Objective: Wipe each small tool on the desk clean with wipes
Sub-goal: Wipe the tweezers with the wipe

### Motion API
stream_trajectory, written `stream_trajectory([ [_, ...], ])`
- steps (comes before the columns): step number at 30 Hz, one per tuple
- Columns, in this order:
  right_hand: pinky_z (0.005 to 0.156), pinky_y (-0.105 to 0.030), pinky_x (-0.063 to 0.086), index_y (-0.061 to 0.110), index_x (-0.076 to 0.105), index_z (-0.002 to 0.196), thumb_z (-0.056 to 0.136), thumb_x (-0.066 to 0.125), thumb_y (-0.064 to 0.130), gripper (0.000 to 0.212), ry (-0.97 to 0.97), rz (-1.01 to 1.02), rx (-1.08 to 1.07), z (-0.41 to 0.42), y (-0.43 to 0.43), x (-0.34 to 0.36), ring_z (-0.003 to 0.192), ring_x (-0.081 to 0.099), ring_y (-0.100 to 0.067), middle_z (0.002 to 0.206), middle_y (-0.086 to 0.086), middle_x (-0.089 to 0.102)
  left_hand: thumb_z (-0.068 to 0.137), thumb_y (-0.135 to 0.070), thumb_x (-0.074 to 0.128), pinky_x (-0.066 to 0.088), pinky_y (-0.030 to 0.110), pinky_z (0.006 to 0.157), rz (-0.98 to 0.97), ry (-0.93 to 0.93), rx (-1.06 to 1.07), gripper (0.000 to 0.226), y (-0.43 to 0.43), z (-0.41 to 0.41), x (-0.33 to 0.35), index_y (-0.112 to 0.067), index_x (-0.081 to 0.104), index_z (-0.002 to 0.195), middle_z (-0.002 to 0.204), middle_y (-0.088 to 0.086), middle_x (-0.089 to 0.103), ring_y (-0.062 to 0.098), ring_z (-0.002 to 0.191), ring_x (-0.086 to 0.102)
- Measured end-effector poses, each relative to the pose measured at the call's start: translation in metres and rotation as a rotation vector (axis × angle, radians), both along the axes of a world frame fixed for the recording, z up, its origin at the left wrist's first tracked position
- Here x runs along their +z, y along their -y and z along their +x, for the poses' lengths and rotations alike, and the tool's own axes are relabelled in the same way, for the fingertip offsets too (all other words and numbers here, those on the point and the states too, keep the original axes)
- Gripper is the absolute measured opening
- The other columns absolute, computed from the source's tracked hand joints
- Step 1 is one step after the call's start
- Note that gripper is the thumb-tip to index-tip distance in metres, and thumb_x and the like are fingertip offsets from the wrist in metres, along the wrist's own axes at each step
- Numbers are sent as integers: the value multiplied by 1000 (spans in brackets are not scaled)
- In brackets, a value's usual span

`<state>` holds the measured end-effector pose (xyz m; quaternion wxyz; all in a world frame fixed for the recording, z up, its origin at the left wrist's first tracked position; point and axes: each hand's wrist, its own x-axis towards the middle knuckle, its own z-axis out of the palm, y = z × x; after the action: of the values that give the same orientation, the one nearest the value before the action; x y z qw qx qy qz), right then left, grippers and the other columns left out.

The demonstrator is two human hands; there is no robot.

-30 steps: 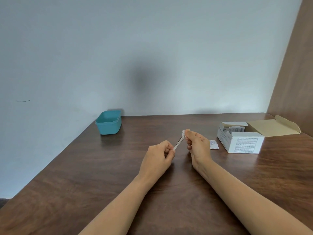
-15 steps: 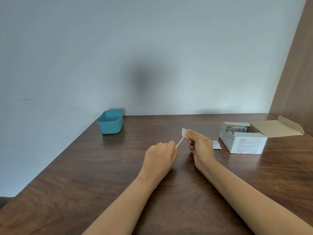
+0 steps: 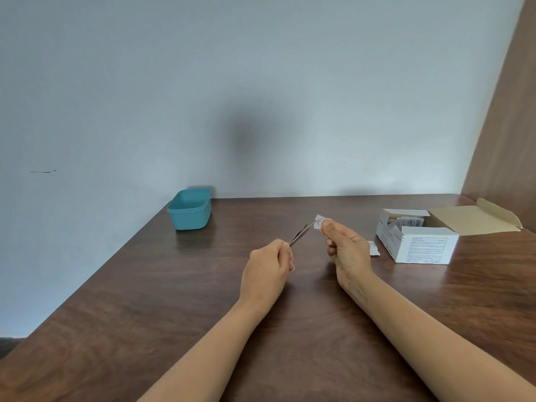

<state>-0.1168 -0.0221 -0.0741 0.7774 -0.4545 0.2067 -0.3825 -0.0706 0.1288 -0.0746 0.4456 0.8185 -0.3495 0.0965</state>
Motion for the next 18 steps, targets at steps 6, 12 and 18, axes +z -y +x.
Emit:
stream_trajectory([
  [6,44,-12,35,12,73,81,79,74,16,5,-36,-51,46,-1,-2,1,54,42,-4,79,-2,70,99,-27,43,52,31,70,10,-60,-11,32,2,2,-2,-22,60,73,63,-14,66,2,65,59],
  [12,47,-12,36,11,73,85,80,74,18,8,-34,-51,120,-2,0,3,56,43,-4,78,0,71,99,-31,41,54,35,73,73,-48,-8,33,1,-1,-2,-23,59,73,62,-13,66,4,67,61],
  [18,47,-15,31,17,70,62,85,69,18,24,-51,-99,124,-2,-2,5,51,39,-4,68,3,59,98,-32,41,54,37,73,110,-35,-29,30,2,-2,-2,-22,59,75,63,-13,65,5,68,62],
])
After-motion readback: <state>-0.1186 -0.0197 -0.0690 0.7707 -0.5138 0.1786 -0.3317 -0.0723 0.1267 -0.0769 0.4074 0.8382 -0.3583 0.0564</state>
